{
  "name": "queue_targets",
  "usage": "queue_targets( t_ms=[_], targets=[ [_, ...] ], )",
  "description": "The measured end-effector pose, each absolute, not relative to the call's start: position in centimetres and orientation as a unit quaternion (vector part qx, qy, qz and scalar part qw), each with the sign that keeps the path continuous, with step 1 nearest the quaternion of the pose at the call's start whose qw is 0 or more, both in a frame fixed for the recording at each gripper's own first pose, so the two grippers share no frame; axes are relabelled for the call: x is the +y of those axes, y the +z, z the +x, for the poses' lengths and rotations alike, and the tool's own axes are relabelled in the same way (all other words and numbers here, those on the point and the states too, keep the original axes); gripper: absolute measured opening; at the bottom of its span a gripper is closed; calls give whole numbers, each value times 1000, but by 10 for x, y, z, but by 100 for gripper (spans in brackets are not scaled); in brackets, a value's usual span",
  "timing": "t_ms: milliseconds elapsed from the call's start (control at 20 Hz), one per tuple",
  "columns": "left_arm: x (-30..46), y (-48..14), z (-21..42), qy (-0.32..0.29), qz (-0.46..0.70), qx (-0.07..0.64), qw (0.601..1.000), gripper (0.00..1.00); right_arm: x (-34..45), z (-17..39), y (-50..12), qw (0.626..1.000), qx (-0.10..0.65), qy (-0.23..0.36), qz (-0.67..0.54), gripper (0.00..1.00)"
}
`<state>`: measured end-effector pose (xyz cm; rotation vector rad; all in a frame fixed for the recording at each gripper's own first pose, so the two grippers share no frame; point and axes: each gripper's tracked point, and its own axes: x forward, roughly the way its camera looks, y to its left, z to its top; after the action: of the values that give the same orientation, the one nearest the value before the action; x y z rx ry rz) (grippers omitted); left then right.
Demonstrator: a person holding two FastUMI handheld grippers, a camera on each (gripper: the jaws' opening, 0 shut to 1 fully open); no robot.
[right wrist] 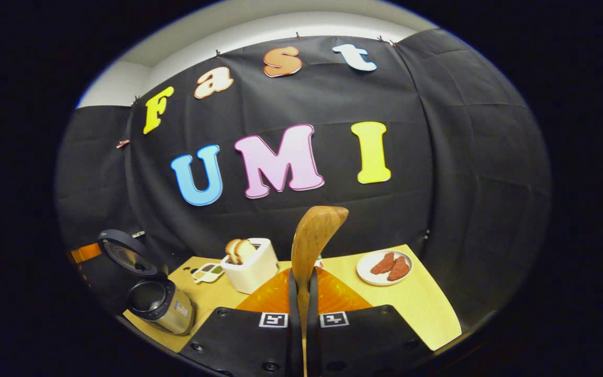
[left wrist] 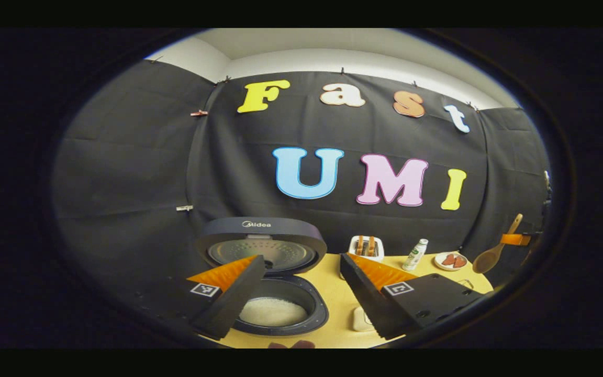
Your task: Close the left gripper, press the button to open the rice cooker; take a wooden spoon from the chopstick holder with the right hand, scoop a spoonful of rice and pour it into the rice cooker, then put the wooden spoon back into the chopstick holder.
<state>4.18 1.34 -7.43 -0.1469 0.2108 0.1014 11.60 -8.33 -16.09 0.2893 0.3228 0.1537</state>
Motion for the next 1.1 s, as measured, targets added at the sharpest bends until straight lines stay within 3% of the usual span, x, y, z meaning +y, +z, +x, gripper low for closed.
queue_targets(
  t_ms=[600,1100],
  targets=[
    [-9,-65,30,94,-38,125,987,98,-121,121,-313,946,276,54,159,7],
    [-21,-64,27,100,-23,141,985,98,-118,124,-358,924,314,40,214,9]
  ],
)
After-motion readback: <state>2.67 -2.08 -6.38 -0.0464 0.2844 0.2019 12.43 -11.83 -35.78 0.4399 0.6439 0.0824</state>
